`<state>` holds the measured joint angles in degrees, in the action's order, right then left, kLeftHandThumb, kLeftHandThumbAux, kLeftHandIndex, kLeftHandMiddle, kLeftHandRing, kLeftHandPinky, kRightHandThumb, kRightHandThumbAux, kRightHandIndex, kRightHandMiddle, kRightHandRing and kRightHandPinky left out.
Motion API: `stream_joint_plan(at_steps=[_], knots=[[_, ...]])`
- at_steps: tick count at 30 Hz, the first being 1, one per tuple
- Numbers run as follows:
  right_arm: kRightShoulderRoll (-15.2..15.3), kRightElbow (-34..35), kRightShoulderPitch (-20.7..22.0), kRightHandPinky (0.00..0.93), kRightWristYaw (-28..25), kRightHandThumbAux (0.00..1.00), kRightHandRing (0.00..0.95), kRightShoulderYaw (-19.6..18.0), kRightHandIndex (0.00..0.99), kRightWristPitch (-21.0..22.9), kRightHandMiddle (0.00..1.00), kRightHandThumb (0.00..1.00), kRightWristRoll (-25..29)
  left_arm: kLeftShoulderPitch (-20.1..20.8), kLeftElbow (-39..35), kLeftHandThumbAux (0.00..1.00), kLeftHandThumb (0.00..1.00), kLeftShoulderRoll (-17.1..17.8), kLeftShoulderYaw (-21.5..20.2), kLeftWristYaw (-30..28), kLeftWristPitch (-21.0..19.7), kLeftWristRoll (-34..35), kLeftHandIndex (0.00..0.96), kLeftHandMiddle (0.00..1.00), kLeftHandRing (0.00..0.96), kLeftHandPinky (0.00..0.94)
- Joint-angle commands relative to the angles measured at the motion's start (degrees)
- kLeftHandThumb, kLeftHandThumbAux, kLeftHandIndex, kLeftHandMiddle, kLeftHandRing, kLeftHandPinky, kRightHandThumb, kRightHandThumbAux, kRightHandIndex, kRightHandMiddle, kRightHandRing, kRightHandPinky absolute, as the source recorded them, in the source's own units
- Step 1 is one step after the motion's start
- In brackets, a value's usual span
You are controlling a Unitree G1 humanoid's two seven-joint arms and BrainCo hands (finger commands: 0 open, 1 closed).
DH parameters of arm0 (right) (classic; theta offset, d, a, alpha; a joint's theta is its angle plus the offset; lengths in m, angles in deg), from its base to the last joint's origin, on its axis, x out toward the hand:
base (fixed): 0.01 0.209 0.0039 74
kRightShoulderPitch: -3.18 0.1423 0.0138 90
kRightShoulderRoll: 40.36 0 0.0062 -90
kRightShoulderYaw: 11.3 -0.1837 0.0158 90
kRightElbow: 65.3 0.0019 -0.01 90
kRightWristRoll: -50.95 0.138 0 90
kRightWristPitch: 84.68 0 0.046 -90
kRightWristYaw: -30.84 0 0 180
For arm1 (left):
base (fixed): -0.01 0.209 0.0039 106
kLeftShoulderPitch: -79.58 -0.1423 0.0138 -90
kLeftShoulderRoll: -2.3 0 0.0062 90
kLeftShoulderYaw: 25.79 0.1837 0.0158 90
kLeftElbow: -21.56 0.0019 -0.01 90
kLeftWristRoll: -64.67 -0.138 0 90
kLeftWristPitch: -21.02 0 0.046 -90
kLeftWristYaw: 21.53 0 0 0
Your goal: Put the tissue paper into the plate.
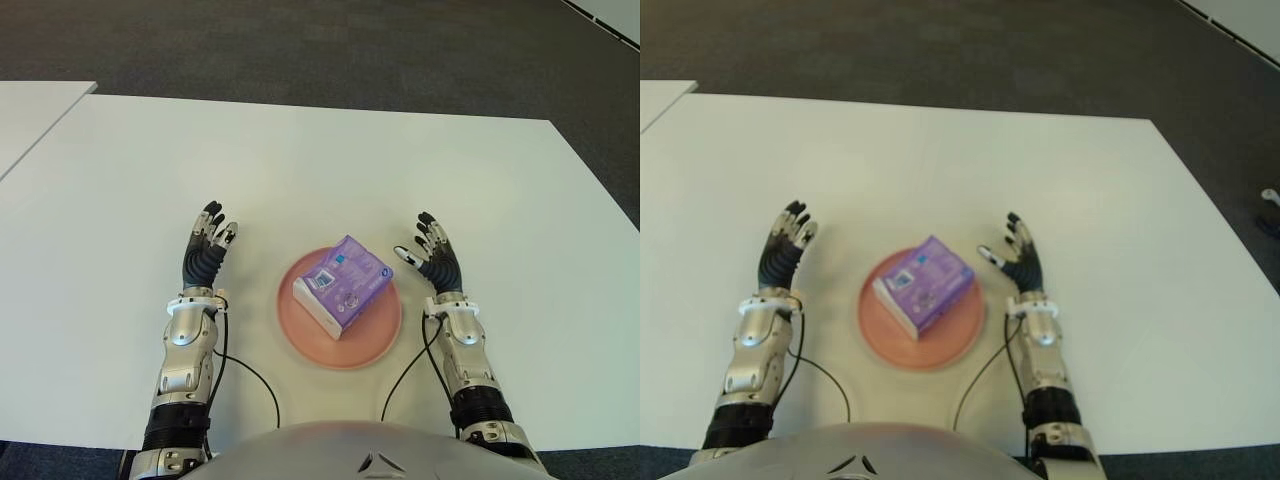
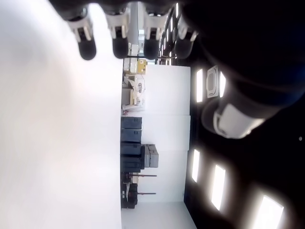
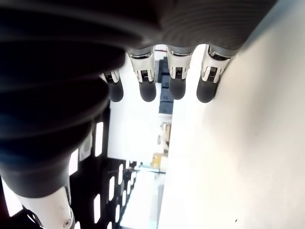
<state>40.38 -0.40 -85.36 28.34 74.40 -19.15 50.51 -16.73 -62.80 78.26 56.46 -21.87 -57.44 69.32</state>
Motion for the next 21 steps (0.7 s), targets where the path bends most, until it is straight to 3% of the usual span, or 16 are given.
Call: stream_joint_plan(at_steps=[1, 21], knots=[[-0.9, -2.4, -4.1, 0.000, 0.1, 0.727, 0.000, 0.6, 0.000, 1.7, 0.000, 0.026, -0.4, -0.8, -0.1, 0.576, 0.000, 0.0, 0.4, -0.5, -0.8, 0.0, 0.004, 0.007, 0.000, 0.000], [-0.6, -2.3, -4.1, 0.000, -1.2, 0.669, 0.000, 1.2, 0.000, 0.3, 0.000, 0.036, 0.2, -0.2, 0.6, 0.571, 0.000, 0.1, 0.3, -0.4, -0.5, -0.2, 0.004, 0.008, 0.000, 0.000]])
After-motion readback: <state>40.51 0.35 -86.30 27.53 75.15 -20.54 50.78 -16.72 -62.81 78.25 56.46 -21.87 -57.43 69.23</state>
